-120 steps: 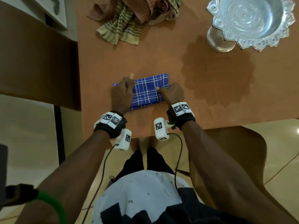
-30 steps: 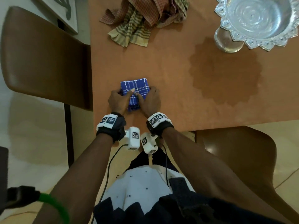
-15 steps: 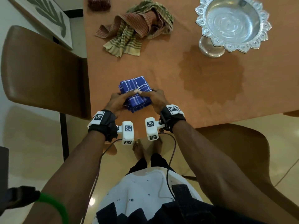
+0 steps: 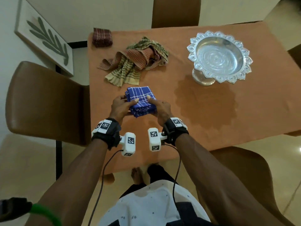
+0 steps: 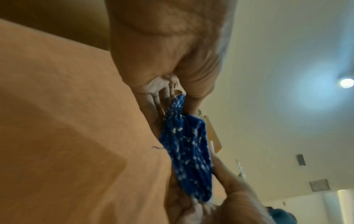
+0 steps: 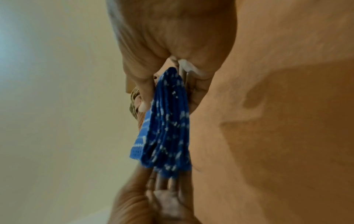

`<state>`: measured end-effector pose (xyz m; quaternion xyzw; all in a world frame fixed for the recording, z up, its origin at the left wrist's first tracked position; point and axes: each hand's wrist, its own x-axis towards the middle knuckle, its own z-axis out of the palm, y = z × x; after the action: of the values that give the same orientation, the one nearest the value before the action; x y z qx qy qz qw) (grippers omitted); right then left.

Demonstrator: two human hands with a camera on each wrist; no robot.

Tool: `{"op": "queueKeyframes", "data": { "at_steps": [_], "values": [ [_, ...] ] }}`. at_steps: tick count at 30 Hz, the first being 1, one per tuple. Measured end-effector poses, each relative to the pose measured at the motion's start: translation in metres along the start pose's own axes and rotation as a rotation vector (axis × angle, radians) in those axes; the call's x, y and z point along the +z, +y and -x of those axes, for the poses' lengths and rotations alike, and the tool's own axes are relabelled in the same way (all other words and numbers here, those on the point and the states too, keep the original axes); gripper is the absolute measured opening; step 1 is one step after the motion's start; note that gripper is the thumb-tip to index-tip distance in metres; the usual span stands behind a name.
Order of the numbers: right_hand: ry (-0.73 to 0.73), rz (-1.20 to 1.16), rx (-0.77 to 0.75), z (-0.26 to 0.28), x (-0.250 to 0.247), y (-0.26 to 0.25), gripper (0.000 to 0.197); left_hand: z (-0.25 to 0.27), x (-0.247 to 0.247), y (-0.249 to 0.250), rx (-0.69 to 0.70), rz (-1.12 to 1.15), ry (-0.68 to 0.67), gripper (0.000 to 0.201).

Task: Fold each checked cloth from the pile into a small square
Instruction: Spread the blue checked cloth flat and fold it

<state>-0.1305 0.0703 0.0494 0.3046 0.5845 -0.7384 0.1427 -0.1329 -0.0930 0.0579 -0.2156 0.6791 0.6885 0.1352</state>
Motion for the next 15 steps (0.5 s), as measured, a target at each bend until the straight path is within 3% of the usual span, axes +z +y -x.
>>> {"op": "queueKeyframes", "data": {
  "at_steps": [3, 5, 8, 12, 15],
  "values": [
    [-0.141, -0.087, 0.067, -0.007, 0.013, -0.023, 0.050, -0.026, 0.012, 0.032, 0.091, -0.003, 0.049, 0.048],
    [-0.131, -0.158, 0.065, -0.023, 0.027, -0.042, 0.043, -0.049, 0.020, 0.055, 0.139, -0.021, 0.056, 0.049],
    [-0.043, -0.227, 0.032, -0.060, 0.047, -0.090, 0.037, -0.088, 0.034, 0.090, 0.239, -0.083, 0.073, 0.042],
    [0.098, -0.293, -0.017, -0.139, 0.073, -0.173, 0.026, -0.155, 0.056, 0.138, 0.359, -0.553, 0.267, 0.039],
    [0.283, -0.318, -0.097, -0.198, 0.079, -0.234, 0.017, -0.201, 0.081, 0.157, 0.405, -0.741, 0.199, 0.034]
  ]
}}
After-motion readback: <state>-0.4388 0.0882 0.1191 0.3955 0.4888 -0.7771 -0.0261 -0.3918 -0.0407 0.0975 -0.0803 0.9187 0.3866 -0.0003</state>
